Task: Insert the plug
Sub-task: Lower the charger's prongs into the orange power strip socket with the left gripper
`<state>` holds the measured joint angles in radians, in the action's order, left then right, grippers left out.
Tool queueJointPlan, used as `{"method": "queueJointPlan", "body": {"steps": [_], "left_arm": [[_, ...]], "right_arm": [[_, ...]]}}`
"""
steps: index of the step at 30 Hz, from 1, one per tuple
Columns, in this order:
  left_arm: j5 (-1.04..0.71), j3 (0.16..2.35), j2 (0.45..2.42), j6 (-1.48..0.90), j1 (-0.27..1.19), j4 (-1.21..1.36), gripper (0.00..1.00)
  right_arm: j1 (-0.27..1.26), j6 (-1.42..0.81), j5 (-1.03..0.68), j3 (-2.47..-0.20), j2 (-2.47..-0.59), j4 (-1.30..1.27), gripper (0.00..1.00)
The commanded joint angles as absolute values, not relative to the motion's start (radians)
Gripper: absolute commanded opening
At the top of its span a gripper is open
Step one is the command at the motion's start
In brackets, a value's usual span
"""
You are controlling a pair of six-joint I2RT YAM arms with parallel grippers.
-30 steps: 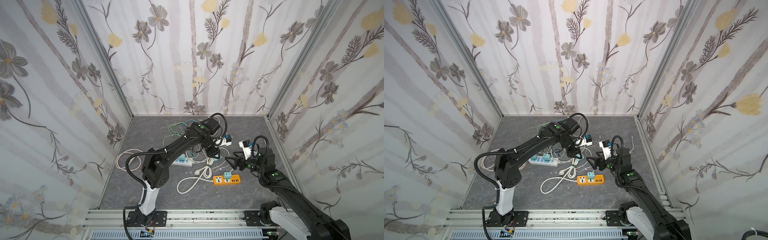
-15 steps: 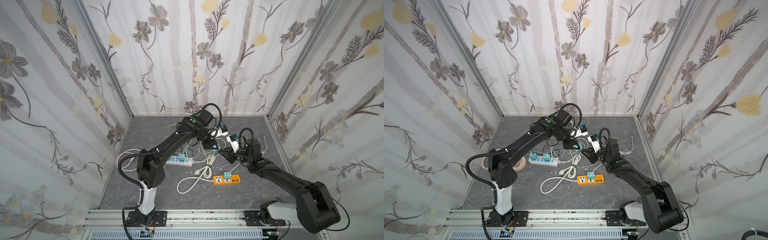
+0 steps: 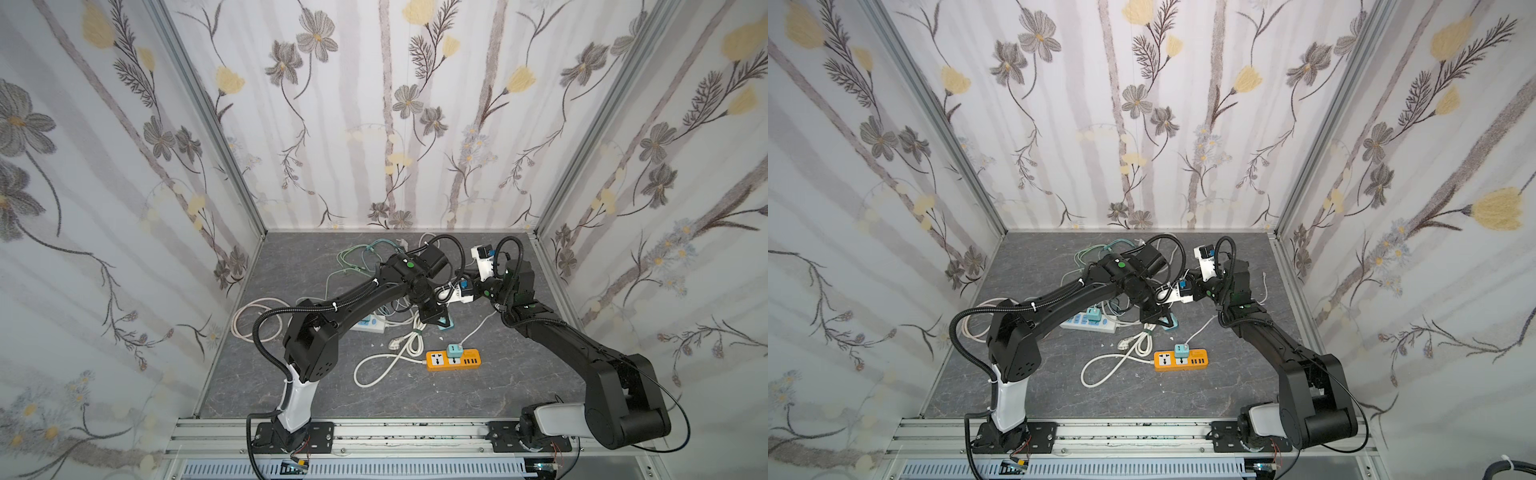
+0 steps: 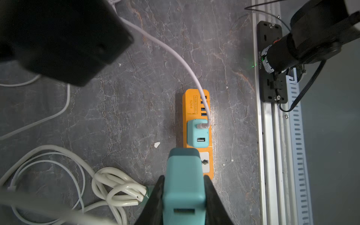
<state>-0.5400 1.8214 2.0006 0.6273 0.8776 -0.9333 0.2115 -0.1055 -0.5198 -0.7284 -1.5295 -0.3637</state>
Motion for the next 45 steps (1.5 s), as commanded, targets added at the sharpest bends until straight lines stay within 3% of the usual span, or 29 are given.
{"method": "queueJointPlan", "body": {"steps": [1, 9, 14, 16, 19, 27, 37, 45], "left_arm": [[-0.441, 1.791, 2.008, 0.663, 0.910, -0.978, 0.00], [-0.375, 1.764, 2.047, 0.641, 0.954, -1.011, 0.00], [-0.376, 1.734, 2.064, 0.609, 0.976, -0.990, 0.00], [-0.383, 1.733, 2.071, 0.593, 0.982, -0.992, 0.00], [-0.382, 1.712, 2.065, 0.588, 0.990, -0.975, 0.00], [-0.318, 1.721, 2.089, 0.596, 0.992, -0.965, 0.00], [-0.236, 1.744, 2.088, 0.649, 0.994, -0.951, 0.00], [-0.241, 1.804, 2.131, 0.672, 0.995, -1.004, 0.00]], "right_arm": [[0.206, -0.183, -0.502, -0.696, -1.543, -0.472, 0.09], [0.208, -0.236, -0.582, -0.603, -1.523, -0.481, 0.11], [0.211, -0.239, -0.601, -0.601, -1.518, -0.405, 0.30], [0.211, -0.238, -0.528, -0.591, -1.489, -0.360, 0.34], [0.209, -0.208, -0.414, -0.582, -1.423, -0.271, 0.47], [0.207, -0.185, -0.362, -0.587, -1.288, -0.131, 0.75], [0.182, -0.267, 0.024, -0.586, -1.131, 0.051, 0.99], [0.143, -0.276, 0.062, -0.569, -1.067, 0.082, 0.99]]}}
